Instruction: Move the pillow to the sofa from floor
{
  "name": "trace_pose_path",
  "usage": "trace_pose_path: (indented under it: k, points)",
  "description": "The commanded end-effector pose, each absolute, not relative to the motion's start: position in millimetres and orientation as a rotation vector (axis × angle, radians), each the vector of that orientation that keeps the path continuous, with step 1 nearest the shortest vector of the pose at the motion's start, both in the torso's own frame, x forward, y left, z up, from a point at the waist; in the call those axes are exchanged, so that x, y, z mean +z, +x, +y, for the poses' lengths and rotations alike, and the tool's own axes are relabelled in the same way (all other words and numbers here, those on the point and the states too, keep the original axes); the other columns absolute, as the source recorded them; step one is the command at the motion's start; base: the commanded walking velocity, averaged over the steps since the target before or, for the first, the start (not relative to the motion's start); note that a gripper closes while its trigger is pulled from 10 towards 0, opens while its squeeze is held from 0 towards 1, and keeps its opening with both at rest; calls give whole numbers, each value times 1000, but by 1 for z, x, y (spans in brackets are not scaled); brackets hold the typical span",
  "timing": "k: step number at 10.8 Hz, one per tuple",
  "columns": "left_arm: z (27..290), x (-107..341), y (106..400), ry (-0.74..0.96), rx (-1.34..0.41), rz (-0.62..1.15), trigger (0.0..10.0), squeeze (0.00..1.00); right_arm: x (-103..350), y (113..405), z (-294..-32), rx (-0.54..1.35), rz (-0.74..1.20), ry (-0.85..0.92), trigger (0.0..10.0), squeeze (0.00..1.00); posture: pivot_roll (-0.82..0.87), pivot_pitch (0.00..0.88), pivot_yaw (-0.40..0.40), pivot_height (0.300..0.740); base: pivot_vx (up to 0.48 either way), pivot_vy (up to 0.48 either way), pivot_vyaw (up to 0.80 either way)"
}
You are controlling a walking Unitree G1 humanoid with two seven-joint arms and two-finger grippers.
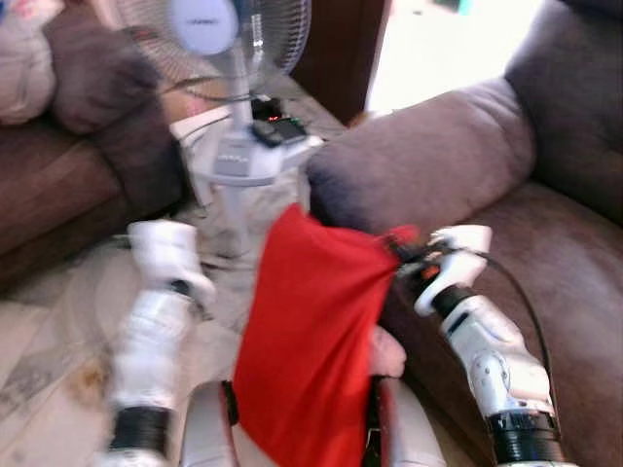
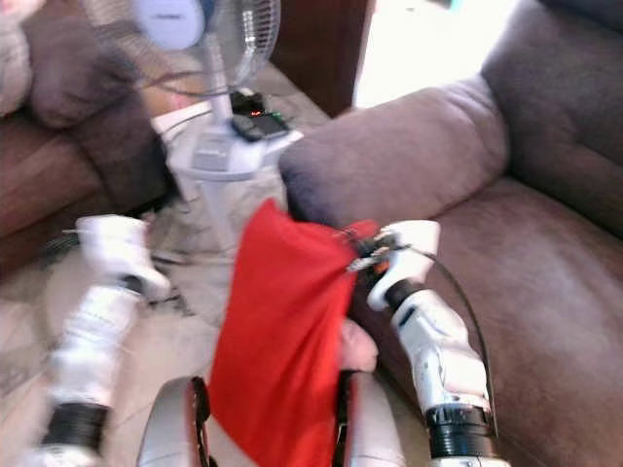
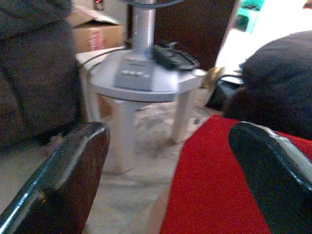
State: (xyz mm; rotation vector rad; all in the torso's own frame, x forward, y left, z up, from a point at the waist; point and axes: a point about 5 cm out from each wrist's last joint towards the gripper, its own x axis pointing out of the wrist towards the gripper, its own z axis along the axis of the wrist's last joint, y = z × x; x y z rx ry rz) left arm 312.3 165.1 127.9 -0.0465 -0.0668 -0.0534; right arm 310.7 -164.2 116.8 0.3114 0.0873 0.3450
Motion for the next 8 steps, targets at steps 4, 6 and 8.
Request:
trace_pose_path:
  k: [4, 6, 8]
  points:
    - [154, 145, 302, -36, -17, -204, 10000, 0, 130, 306, -167, 229, -60, 192, 10000, 0, 24, 57, -52, 553, 0, 0, 0]
    - [155, 142, 297, 31, -43, -206, 10000, 0, 131, 307, -169, 197, -80, 150, 10000, 0, 26, 49, -47, 553, 0, 0, 0]
    - [160, 141, 295, 54, -23, -212, 10000, 0, 133, 306, -168, 192, -115, 130, 10000, 0, 27, 26, -39, 553, 0, 0, 0]
